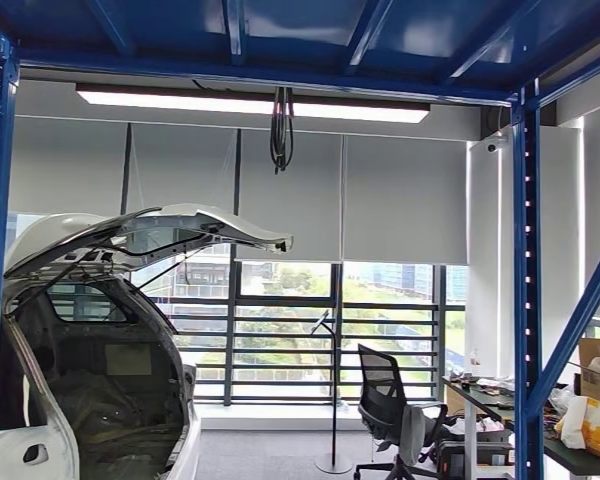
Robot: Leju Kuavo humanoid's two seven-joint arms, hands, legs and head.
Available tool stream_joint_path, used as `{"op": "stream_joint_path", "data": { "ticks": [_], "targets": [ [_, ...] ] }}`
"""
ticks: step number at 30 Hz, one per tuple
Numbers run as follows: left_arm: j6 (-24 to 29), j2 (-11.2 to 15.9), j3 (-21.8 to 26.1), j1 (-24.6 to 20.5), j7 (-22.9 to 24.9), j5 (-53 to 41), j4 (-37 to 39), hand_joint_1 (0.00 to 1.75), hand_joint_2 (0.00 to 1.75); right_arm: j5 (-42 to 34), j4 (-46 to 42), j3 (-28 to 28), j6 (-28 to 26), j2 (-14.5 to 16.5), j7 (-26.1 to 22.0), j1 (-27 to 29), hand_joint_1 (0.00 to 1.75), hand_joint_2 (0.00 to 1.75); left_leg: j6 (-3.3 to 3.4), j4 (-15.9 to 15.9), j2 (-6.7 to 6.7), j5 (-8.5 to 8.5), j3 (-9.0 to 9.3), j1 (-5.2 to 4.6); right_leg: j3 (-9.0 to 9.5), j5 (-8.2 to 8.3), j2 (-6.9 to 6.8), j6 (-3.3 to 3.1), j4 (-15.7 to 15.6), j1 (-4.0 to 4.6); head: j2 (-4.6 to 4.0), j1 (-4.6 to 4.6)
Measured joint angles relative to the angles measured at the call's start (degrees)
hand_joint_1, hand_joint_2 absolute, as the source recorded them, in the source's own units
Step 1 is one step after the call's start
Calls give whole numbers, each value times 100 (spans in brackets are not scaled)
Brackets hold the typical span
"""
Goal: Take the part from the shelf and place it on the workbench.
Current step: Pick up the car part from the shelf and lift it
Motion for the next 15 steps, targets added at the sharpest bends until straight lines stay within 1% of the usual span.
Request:
{"op": "stream_joint_path", "data": {
  "ticks": [5,15],
  "targets": [
    [-36,0,-21,-7,-20,0,2,0,0,8,258,1,33,83,-12,-196,0,175,0,0,0,0,-1,0,-1,0,0,0,1,0,0,-1],
    [-52,-43,-26,-26,-27,24,13,0,0,-105,1053,13,161,335,-169,-648,0,175,0,0,1,0,-1,0,-2,0,0,0,1,0,0,-1]
  ]
}}
